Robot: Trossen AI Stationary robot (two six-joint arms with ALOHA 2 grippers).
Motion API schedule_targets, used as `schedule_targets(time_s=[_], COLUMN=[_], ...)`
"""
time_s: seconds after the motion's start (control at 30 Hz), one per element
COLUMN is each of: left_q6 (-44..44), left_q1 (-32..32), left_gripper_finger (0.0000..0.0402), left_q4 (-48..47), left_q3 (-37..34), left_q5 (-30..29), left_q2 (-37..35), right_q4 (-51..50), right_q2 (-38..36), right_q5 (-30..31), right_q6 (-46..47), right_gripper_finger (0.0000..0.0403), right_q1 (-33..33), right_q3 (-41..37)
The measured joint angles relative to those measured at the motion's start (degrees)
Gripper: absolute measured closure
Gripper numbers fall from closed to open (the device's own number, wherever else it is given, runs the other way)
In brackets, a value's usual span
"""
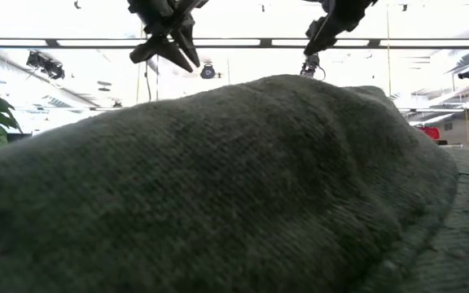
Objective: Pick & Place hat
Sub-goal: Put the top gray cap into the orange bin
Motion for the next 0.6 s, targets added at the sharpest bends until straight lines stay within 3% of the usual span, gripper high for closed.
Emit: schedule_targets(time_s=[0.23,0.6], left_q6=[0.0,0.1], left_q1=[-1.6,-1.9], left_gripper_finger=[0.0274,0.0271], left_q4=[2.2,2.2], left_q3=[0.0,0.0], left_q5=[-2.2,-2.3], left_q2=[0.0,0.0], right_q4=[-0.1,-0.1], right_q2=[9.9,25.4], right_q5=[8.5,18.1], right_q6=[-4.5,-9.1], right_gripper_finger=[0.0188,0.0188], right_q1=[4.0,3.3], right_q3=[0.0,0.0])
